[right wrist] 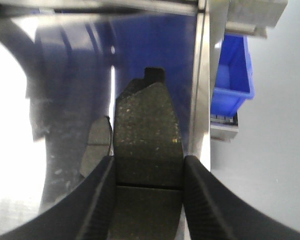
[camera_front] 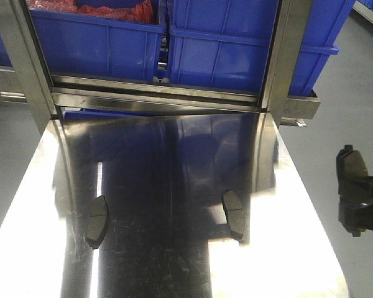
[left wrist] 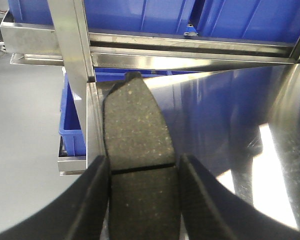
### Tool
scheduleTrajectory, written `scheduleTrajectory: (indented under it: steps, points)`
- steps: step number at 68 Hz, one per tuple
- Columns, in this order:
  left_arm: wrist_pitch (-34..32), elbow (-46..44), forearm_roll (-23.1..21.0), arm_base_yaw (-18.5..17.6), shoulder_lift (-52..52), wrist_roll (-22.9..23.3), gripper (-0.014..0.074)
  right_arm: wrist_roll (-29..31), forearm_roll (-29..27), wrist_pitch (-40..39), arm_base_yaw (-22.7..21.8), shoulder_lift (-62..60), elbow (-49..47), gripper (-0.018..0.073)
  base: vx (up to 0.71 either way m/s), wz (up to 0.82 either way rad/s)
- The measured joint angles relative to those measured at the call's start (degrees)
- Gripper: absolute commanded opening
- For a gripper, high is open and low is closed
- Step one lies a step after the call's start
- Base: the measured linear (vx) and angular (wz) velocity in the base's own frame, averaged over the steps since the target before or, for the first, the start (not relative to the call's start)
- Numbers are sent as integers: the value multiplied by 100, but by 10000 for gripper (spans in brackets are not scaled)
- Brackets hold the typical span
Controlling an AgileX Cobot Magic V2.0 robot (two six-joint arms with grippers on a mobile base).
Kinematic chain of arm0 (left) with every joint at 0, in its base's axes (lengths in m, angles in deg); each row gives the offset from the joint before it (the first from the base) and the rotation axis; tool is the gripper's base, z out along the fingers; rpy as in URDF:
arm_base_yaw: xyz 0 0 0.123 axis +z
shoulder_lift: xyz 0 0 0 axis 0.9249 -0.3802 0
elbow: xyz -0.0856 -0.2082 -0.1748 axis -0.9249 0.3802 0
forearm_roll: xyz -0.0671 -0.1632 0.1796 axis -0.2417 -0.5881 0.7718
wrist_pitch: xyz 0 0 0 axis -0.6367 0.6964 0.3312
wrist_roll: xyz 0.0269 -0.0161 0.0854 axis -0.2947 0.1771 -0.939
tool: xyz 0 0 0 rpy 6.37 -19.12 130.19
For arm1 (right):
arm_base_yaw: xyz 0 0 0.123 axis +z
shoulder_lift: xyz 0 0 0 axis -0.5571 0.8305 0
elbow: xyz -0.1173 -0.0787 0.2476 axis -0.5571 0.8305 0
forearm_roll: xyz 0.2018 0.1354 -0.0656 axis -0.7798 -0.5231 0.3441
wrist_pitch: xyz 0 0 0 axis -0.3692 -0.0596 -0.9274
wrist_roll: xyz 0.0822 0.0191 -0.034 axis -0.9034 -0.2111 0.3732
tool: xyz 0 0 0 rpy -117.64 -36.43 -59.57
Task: Move and align brake pads A on conveyor
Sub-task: 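Lift the brake pad off the table with the right gripper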
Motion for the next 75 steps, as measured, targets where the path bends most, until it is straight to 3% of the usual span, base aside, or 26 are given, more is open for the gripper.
scheduleTrajectory:
  steps: [19, 75]
  points:
    - [0, 0, 0, 0, 0, 0, 31, 0, 0, 0, 0, -514, 6, 91, 0, 0]
    - [2, 0, 0, 0, 0, 0, 31, 0, 0, 24, 0, -524, 6, 91, 0, 0]
